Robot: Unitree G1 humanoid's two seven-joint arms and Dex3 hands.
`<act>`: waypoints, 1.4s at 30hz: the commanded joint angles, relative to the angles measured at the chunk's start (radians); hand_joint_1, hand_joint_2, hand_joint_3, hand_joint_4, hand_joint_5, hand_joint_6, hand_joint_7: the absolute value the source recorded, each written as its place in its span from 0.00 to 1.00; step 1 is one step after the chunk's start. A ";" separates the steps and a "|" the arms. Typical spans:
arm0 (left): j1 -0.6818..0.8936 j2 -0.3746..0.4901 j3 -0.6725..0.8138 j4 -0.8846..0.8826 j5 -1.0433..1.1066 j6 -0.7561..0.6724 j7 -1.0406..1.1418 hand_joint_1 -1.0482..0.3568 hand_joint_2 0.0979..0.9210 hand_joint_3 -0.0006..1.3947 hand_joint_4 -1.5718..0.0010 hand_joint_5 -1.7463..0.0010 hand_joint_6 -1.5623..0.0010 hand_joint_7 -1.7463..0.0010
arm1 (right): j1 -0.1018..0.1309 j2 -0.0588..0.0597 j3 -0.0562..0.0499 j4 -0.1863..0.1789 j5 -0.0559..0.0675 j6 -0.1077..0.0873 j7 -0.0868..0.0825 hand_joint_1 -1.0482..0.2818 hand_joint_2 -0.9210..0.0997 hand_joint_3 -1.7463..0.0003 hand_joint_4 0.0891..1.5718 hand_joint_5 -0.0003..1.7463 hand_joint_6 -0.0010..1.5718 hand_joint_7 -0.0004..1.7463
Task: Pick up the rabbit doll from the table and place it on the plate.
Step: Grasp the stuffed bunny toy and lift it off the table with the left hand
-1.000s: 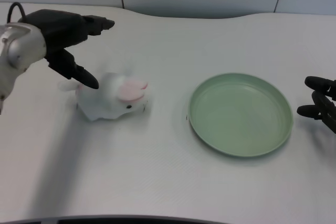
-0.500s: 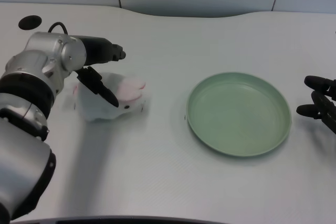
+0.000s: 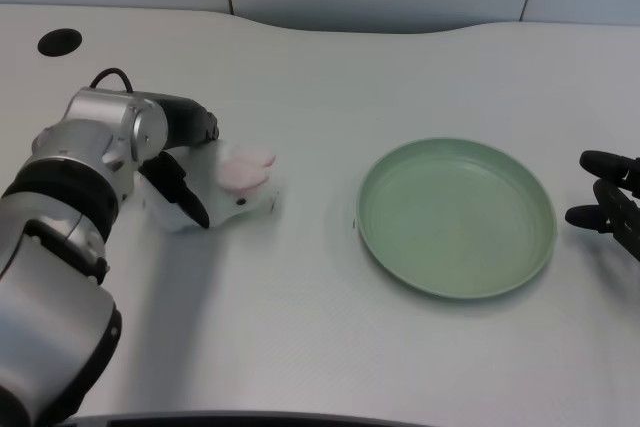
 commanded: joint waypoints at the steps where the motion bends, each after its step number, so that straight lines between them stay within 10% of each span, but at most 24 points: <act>1: 0.046 -0.005 -0.004 0.013 0.004 0.006 0.061 0.04 0.81 0.00 0.93 0.97 0.86 0.99 | 0.013 -0.011 -0.009 -0.012 0.011 0.001 -0.004 0.48 0.00 0.85 0.44 0.49 0.60 0.05; 17: 0.126 -0.035 0.009 0.035 -0.002 0.030 0.273 0.16 0.78 0.00 0.92 0.98 0.92 1.00 | 0.035 -0.016 -0.016 -0.017 0.021 -0.028 0.016 0.48 0.00 0.86 0.46 0.47 0.62 0.05; 29: 0.130 -0.041 -0.025 0.041 0.033 0.057 0.360 0.36 0.75 0.00 0.81 0.93 0.77 0.96 | 0.067 -0.017 -0.021 -0.040 0.041 -0.029 0.029 0.48 0.00 0.86 0.47 0.47 0.62 0.05; 33: 0.134 -0.036 -0.018 0.040 0.025 0.028 0.416 0.50 0.76 0.00 0.85 0.37 0.72 0.67 | 0.082 -0.017 -0.020 -0.052 0.041 -0.038 0.021 0.48 0.00 0.86 0.48 0.42 0.63 0.04; 42: 0.148 -0.030 -0.004 0.037 0.027 -0.033 0.607 0.63 0.77 0.01 0.63 0.02 0.75 0.04 | 0.084 -0.024 -0.018 -0.051 0.041 -0.028 0.017 0.49 0.00 0.86 0.49 0.40 0.62 0.03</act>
